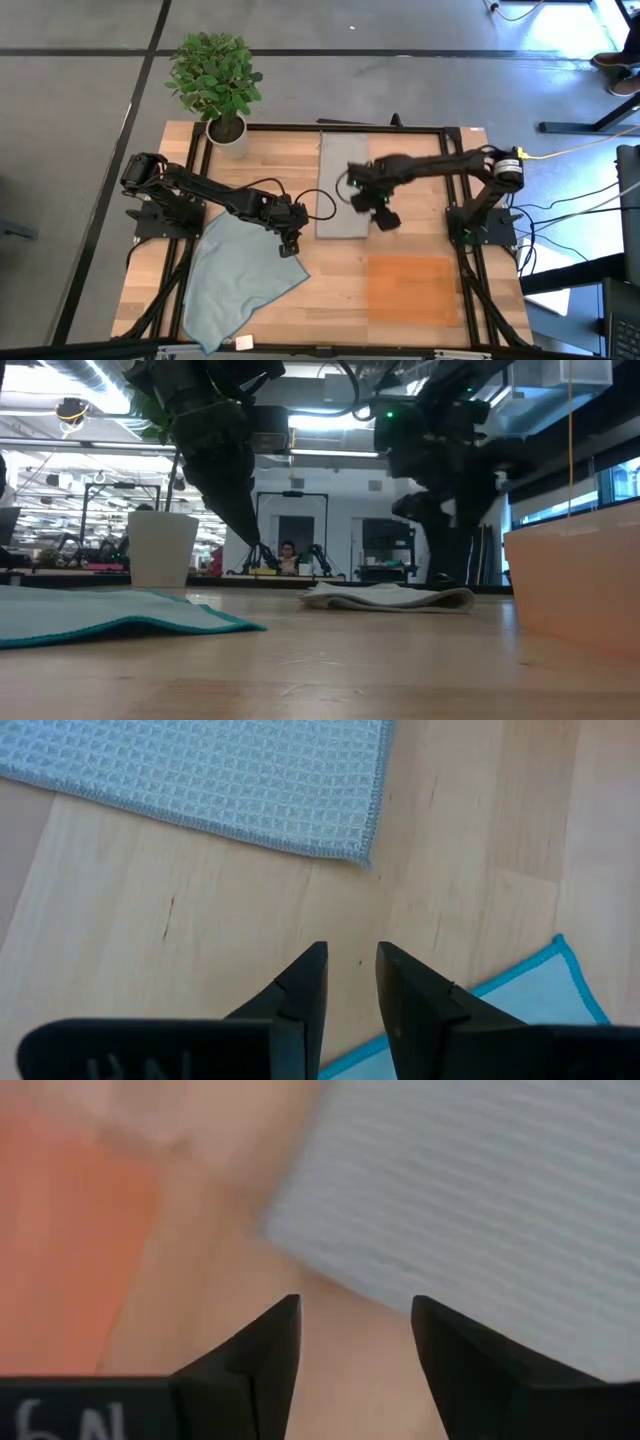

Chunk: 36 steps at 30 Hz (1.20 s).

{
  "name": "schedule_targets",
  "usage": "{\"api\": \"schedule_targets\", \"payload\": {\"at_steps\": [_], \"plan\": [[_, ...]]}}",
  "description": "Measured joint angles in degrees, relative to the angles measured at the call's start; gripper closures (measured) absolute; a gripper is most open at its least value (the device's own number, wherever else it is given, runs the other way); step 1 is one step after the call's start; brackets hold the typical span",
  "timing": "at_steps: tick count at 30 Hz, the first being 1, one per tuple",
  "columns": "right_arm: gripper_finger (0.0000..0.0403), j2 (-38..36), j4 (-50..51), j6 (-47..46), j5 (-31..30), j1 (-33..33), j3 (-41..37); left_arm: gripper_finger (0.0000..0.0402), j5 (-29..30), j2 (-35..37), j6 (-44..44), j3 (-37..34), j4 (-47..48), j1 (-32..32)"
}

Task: Roll microfiber towels into tight, uniform cylinder then place into a basket
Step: Roll the gray microfiber towel

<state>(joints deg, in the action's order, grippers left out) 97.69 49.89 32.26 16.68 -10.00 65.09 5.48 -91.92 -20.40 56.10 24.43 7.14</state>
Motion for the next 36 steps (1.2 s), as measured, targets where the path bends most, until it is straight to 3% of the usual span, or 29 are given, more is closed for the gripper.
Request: {"api": "schedule_targets", "payload": {"at_steps": [9,24,30,36], "plan": [[0.021,0.09,-10.27,1.0,-4.88,7.51,-4.31,0.0321,0.0,0.0,0.09,0.0,-0.09,0.0],[0.021,0.13,-21.76,0.92,-4.63,8.55,-13.02,0.0321,0.0,0.0,-0.11,0.0,-0.14,0.0],[0.021,-0.11,-26.83,-0.47,-9.96,8.84,-15.83,0.0321,0.0,0.0,-0.14,0.0,-1.32,0.0],[0.021,-0.28,-26.62,-0.77,-9.09,8.73,-15.82,0.0321,0.0,0.0,-0.02,0.02,-2.02,0.0]]}}
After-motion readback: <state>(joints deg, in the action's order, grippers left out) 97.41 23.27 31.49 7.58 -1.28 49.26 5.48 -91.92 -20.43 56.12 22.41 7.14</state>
